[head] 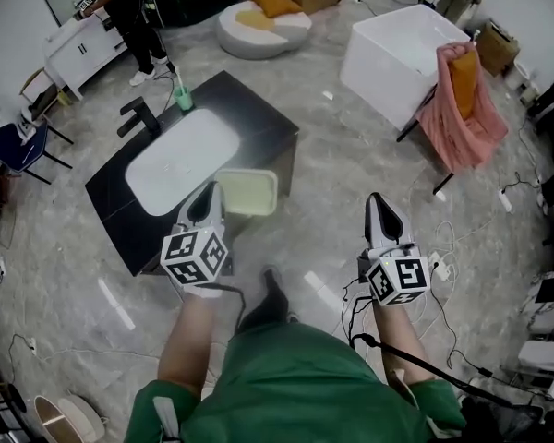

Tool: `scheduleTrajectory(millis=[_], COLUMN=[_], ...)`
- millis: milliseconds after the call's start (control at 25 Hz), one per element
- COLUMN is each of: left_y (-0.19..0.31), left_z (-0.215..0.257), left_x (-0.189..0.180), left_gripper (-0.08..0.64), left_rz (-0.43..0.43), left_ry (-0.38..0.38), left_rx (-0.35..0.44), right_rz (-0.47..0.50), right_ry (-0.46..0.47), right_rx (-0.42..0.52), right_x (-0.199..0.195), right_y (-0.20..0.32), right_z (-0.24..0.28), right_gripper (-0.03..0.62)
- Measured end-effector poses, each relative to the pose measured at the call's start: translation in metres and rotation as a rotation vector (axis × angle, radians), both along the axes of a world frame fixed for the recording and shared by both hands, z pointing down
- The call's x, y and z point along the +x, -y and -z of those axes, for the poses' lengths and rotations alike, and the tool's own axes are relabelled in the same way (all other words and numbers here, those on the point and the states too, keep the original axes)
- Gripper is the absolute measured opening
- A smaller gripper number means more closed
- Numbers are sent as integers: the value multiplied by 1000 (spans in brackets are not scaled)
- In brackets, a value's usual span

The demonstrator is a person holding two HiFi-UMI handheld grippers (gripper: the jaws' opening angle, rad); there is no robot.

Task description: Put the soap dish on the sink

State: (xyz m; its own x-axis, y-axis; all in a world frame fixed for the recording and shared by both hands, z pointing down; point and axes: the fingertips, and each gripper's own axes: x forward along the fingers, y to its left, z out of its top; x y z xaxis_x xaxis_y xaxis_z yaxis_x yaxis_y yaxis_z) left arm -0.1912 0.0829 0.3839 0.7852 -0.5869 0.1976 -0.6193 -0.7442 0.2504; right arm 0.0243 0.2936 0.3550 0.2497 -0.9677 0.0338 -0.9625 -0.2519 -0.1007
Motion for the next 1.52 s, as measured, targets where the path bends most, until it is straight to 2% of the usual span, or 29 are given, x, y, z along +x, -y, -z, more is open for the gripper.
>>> scheduleTrajectory(millis=[240,440,680,920,1160,1320,1520], left_y=[86,136,164,182,200,214,228], left_z=[-41,-57,-63,-60,-42,-35,-38], left_x=[28,40,53,63,82,108,151], left_gripper=[18,18,18,18,20,19,20], left_rz=[9,13,2,33,106,168,261], left_ry=[2,-21,-20,-24,-12,-6,-11], left_rx=[-71,-108,-122,-123,-96,-80,-112], right_rz=[-12,-11,2,21,109,174,266], right_ry=[-8,-26,-29,-17,-7,11,27], right_rx=[-94,-127,-134,-118,-77,-45,-41], right_x=[37,50,58,81,111,148,207], right_y=[77,127,161,188,226,258,290], right_z=[-16,-17,-21,-23,-10,-9,-13], right_gripper=[-9,-9,-9,-9,-9,-9,-9])
